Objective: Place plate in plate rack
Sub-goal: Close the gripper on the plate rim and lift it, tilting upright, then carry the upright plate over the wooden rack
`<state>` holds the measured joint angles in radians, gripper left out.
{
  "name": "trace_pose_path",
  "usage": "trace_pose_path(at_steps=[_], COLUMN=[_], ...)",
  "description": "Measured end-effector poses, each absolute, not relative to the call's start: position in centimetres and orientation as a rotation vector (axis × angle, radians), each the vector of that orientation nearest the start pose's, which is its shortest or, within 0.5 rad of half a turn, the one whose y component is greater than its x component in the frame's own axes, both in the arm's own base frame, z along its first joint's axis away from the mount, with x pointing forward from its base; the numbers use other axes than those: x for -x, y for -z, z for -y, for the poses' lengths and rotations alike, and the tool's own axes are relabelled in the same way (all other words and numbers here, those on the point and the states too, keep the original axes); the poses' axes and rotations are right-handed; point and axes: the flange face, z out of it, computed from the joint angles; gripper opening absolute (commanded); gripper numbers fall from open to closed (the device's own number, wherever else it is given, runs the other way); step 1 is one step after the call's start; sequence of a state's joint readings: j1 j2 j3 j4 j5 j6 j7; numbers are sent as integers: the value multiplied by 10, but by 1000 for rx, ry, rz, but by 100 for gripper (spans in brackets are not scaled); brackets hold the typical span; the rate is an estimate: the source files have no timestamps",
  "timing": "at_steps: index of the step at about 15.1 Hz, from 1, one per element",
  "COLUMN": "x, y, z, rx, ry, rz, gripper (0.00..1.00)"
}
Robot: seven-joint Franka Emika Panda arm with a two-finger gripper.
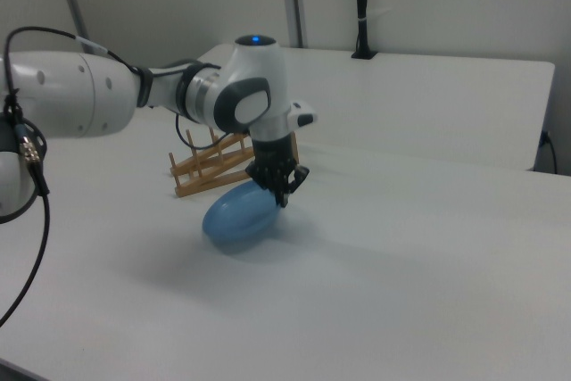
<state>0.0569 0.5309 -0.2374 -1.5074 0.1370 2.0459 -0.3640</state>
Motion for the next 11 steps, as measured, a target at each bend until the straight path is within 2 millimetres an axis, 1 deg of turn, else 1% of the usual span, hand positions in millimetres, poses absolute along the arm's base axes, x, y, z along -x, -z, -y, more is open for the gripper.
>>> trace_pose_path(at_steps=[4,6,9,11], x=[-684,-677,-679,-683], y=[-439,-475,-527,-549], z=[115,125,130,127], rx=[3135,3139,3154,3147], ry=[202,305,618,800], rz=[338,357,347,311], gripper=[0,0,0,0])
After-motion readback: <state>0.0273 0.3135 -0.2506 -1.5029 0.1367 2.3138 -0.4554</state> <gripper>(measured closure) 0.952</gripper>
